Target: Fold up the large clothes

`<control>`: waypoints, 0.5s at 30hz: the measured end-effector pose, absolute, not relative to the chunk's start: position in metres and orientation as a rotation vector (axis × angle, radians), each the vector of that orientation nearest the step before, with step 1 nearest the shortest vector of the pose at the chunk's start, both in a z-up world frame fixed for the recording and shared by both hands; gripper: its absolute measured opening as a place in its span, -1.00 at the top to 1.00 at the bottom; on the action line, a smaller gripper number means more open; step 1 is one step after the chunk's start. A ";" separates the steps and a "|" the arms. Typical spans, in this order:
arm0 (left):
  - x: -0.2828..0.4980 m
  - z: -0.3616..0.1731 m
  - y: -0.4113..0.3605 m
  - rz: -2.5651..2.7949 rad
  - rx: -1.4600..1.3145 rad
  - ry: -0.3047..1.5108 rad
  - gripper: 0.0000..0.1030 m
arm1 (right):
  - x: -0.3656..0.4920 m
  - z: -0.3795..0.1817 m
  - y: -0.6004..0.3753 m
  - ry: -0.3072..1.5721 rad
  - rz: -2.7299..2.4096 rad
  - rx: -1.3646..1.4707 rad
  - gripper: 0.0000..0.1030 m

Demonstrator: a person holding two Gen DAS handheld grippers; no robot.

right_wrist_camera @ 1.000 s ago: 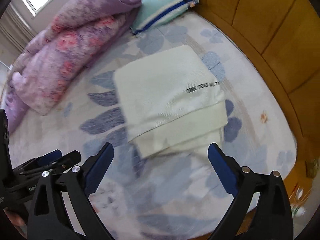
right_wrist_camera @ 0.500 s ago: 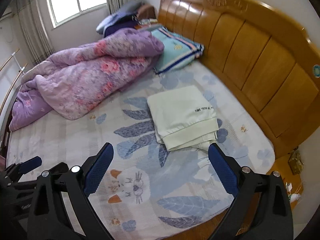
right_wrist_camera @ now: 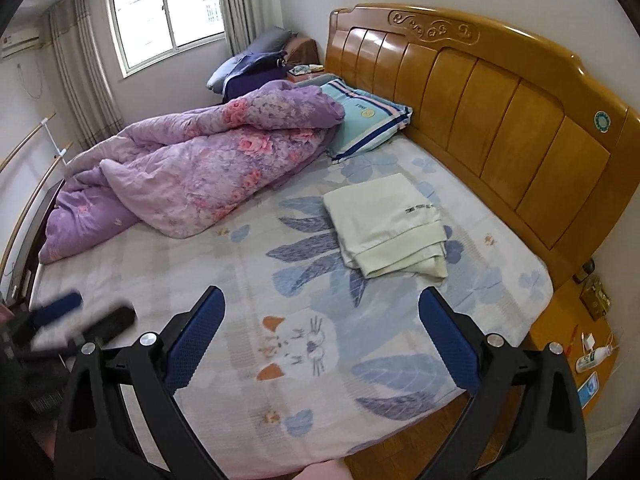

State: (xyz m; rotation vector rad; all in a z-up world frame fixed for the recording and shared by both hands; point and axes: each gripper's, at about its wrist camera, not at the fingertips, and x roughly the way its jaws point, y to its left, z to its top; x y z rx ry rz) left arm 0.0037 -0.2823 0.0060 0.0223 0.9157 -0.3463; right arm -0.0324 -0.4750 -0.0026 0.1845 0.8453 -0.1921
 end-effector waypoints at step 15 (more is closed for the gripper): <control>0.010 0.000 -0.285 -0.324 0.069 0.928 -0.83 | -0.034 -0.012 -0.465 0.879 -0.222 0.182 -0.83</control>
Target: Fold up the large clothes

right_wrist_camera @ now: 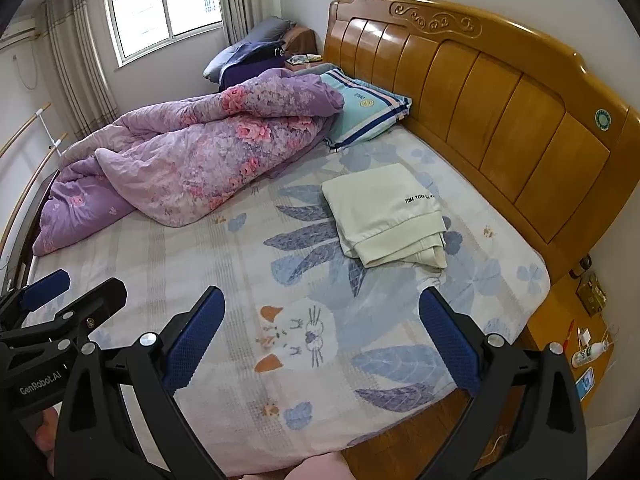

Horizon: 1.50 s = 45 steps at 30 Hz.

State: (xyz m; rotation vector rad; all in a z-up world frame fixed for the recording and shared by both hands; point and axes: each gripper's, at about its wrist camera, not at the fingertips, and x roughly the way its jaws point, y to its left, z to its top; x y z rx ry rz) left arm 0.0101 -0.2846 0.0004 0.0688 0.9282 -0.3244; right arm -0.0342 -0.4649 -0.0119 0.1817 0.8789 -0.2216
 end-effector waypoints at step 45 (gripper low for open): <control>0.025 -0.009 -0.288 -0.316 0.081 0.975 -0.83 | -0.033 -0.012 -0.467 0.902 -0.216 0.248 -0.83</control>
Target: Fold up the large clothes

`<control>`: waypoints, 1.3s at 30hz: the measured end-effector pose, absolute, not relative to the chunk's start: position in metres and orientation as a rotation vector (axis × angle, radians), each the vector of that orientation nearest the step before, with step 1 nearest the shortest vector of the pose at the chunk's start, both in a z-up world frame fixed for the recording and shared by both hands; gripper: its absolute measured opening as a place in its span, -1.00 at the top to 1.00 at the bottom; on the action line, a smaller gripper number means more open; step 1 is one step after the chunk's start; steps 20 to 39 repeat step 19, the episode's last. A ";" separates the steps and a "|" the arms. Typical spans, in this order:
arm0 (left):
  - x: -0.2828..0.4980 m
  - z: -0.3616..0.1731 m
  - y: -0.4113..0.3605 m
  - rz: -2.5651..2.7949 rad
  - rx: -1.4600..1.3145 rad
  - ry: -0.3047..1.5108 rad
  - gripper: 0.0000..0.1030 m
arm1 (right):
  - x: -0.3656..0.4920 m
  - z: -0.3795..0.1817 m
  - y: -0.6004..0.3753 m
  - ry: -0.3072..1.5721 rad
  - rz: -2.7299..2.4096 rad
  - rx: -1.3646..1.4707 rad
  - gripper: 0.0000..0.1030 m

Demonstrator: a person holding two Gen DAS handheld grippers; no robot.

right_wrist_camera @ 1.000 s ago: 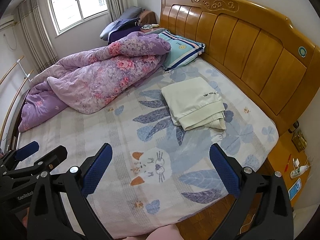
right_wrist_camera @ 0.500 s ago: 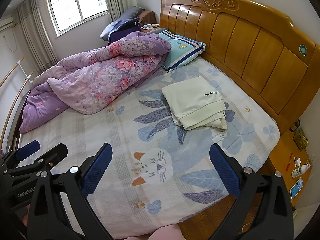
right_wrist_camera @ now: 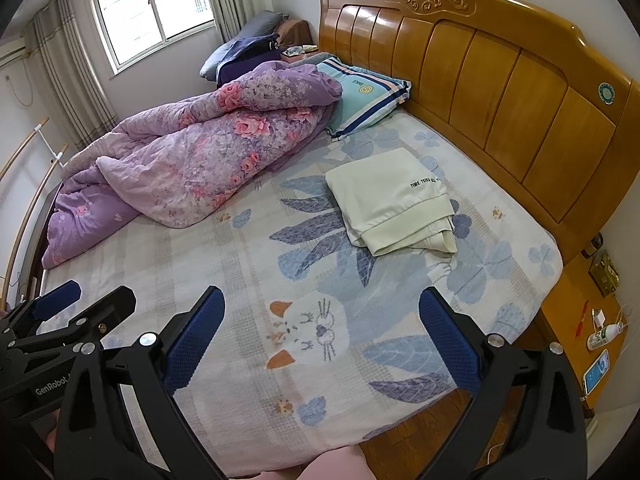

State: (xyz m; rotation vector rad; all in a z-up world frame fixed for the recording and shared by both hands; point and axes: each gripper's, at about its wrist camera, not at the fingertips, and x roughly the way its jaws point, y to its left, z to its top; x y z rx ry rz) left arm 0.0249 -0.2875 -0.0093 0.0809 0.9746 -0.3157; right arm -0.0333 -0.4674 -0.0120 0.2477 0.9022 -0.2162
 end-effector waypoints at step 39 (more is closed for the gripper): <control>0.022 -0.008 -0.285 -0.330 0.092 0.963 -0.83 | -0.046 -0.012 -0.464 0.911 -0.230 0.252 -0.83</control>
